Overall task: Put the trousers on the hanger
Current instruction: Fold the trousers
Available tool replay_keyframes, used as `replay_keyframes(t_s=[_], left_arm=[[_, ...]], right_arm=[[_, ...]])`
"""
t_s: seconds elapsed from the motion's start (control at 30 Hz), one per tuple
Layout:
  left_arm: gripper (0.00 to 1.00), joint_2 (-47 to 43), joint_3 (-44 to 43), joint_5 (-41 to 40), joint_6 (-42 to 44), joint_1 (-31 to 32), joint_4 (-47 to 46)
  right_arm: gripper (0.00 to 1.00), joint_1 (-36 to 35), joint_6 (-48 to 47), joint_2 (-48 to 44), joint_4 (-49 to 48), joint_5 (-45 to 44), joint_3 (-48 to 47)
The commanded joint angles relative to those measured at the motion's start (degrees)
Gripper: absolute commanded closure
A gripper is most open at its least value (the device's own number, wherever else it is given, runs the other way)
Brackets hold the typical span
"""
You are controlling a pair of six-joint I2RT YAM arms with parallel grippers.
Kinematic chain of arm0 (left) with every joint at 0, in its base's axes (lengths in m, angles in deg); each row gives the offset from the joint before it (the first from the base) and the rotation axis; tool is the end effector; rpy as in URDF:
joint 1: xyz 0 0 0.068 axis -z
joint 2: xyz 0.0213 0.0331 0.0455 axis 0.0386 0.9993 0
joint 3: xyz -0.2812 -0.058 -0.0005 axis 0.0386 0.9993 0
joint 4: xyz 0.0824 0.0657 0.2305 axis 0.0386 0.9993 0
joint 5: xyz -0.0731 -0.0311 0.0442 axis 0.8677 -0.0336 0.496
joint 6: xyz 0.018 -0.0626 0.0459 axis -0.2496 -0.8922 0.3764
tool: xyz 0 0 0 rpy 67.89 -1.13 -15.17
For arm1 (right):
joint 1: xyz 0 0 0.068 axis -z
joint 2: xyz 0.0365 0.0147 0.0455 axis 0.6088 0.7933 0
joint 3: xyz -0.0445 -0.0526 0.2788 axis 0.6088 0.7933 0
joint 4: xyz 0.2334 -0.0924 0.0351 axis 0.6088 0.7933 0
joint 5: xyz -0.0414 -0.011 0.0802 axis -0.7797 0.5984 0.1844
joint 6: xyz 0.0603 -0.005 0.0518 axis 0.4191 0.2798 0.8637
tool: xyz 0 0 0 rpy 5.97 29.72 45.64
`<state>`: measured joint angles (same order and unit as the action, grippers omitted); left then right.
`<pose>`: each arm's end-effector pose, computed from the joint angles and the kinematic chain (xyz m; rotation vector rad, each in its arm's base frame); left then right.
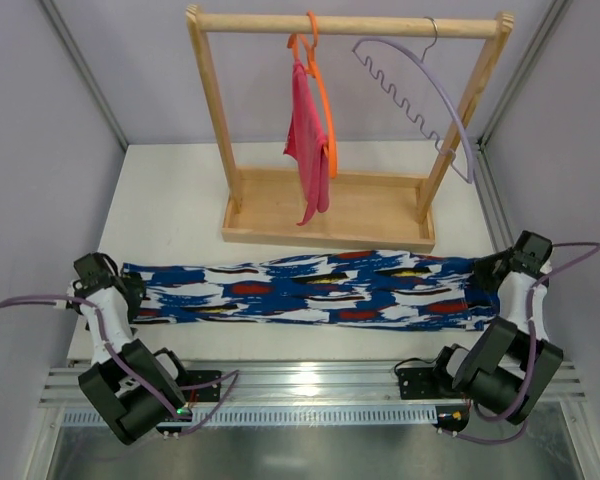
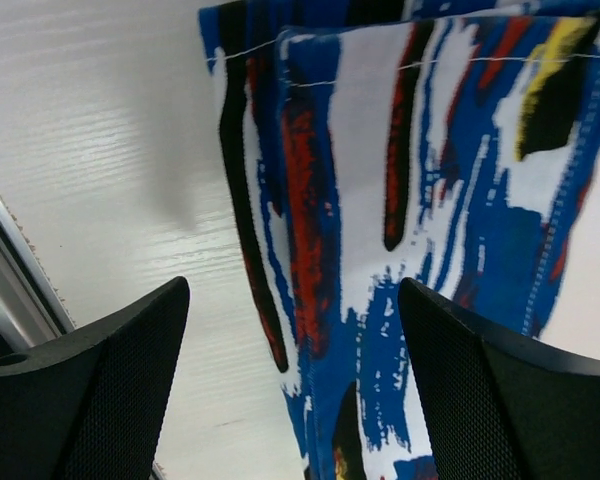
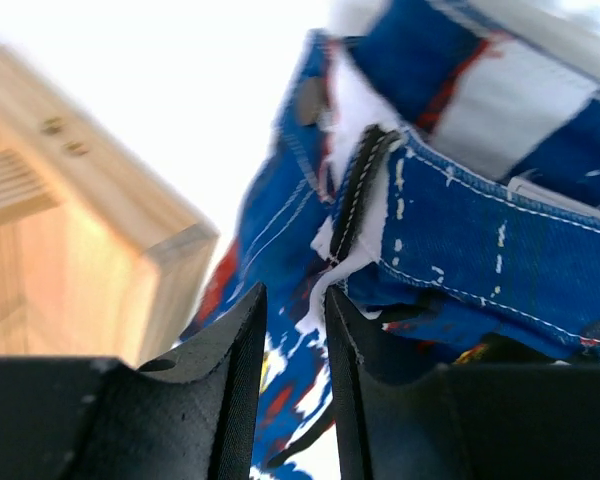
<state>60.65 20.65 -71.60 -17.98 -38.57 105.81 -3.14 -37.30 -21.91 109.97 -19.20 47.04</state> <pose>0.1378 0.1122 0.1810 -1.8808 1.9837 0.1121 0.1930 -0.1186 0.1831 1.5140 2.0445 0.2556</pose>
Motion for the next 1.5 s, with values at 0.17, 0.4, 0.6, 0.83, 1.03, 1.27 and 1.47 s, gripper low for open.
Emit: replay_keyframes(t_s=[0.17, 0.4, 0.6, 0.83, 1.03, 1.27, 1.47], left_arm=[[0.16, 0.17, 5.68, -6.06, -5.54, -0.38, -9.42], [0.55, 9.57, 5.61, -6.33, -5.90, -0.56, -12.25], [0.99, 15.29, 2.70, -4.32, -3.61, -4.15, -12.33], [1.00, 12.93, -5.81, -2.73, 2.45, -4.42, -9.18], [0.99, 5.20, -7.68, 3.84, 3.86, -4.16, -8.81], [1.00, -0.70, -1.87, 6.93, 6.23, 3.91, -12.86], [1.00, -3.07, -4.50, -0.35, 5.53, 28.25, -9.61]], right_arm=[[0.65, -1.94, -1.40, -11.95, 0.16, 12.85, -3.41], [0.64, -2.55, -1.48, -16.79, 1.92, 14.26, -5.25], [0.63, -2.55, -4.38, -17.94, 7.89, 8.81, -9.91], [0.60, -3.25, -5.52, -20.48, 5.97, 13.28, -9.83], [0.53, -5.01, -8.34, -21.63, 6.13, 13.10, -12.98], [0.52, -6.86, -5.44, -24.00, 5.70, 15.49, -14.84], [0.49, -8.70, -5.96, -24.79, 7.10, 16.80, -15.80]])
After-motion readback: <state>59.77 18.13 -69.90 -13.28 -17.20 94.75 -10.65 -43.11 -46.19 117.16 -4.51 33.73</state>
